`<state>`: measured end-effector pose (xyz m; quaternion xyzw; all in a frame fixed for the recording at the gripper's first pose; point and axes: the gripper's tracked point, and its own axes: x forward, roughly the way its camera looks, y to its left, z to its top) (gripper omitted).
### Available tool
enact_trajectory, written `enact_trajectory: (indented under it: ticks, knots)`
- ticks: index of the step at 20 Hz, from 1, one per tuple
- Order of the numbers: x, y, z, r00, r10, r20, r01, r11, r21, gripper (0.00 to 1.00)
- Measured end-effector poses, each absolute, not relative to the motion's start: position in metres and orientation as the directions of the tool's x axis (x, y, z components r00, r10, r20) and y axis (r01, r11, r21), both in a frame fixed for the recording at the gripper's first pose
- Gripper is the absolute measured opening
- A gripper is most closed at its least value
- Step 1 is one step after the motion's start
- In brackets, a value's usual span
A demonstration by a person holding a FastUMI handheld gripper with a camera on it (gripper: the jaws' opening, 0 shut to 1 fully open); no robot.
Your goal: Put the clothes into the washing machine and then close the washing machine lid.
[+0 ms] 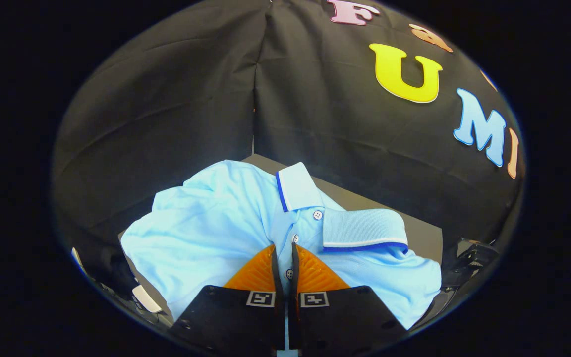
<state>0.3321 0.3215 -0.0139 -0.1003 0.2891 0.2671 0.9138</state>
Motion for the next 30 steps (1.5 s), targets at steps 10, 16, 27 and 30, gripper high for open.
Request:
enact_trajectory:
  ticks: [10, 16, 27, 30]
  knots:
    - [0.330, 0.321, 0.007, 0.718, 0.484, -0.501, -0.540, 0.841, 0.038, 0.02]
    - [0.323, 0.316, 0.038, 0.728, 0.510, -0.458, -0.545, 0.836, 0.065, 0.01]
    - [0.315, 0.291, 0.087, 0.766, 0.530, -0.363, -0.535, 0.839, 0.098, 0.01]
    - [0.314, 0.280, 0.100, 0.780, 0.528, -0.337, -0.531, 0.842, 0.092, 0.02]
